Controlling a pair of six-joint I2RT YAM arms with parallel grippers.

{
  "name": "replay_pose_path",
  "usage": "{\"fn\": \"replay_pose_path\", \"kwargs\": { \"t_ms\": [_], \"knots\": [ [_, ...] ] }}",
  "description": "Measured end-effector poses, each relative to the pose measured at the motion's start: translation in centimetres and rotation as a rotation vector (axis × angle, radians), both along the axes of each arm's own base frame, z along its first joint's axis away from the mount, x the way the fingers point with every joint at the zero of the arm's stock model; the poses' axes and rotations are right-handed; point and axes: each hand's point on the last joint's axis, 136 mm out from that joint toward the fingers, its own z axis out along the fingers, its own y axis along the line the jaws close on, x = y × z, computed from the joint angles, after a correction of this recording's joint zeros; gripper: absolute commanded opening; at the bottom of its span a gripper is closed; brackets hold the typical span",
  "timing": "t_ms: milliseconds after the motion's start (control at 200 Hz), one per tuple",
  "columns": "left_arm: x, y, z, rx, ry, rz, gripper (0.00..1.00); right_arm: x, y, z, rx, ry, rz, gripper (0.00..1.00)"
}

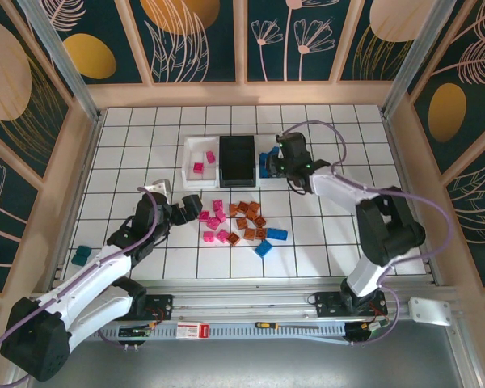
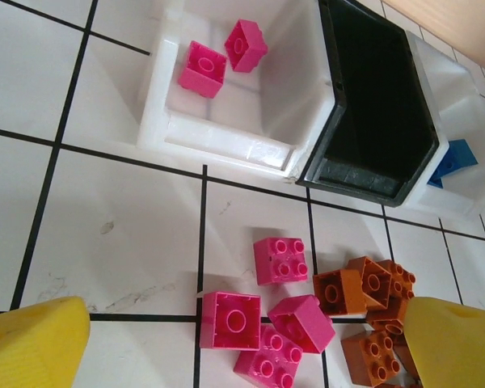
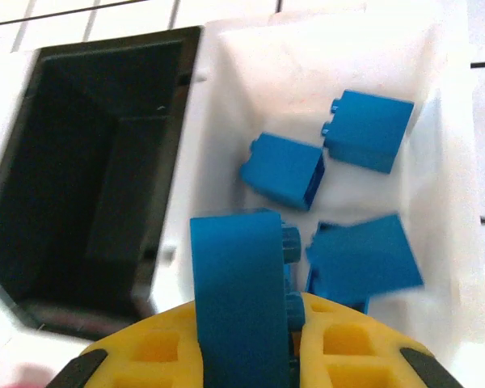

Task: Sort the legos into containers by color
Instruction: Place the lego in the container, then pick up the lego from the middle-left of the table.

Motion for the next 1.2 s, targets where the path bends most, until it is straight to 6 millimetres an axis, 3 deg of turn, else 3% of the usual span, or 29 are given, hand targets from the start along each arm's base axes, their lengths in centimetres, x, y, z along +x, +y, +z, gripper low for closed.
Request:
{"fn": "replay_pose_path", "kwargs": {
  "t_ms": [160,275,440,631,741,901,1201],
  "knots": [
    [-0.8,-0.9,-1.0,0.008,0.026,-0.036,0.95,2.2,0.6,-2.0,-0.026,0.029,-0.006,0.47],
    [-1.6,-1.5,-2.2,0.023,0.059,-0.062,0.92,2.6,1.0,-1.5,-0.019,0.015,0.003,0.56],
    [-2.8,-2.7,-3.3,0.038,0.094,-0.111,0.88,2.0,1.5,0.3,0.011,-0.023,0.022,0.58],
    [-5.7,-5.6,-5.7,0.12,0.154,-0.224,0.83,-0.8,2.0,3.2,0.057,-0.087,0.052,0.58],
    [-7.0,-6.4,-7.2,0.168,0.192,-0.258,0.77,-2.0,1.5,2.9,0.068,-0.082,0.045,0.58],
    [-7.0,-6.0,-8.8,0.223,0.223,-0.241,0.64,-3.0,0.9,1.2,0.059,-0.049,0.038,0.58],
    [-6.6,-5.7,-10.5,0.278,0.242,-0.224,0.65,-3.2,0.8,2.1,0.076,-0.063,0.035,0.58]
  ]
}}
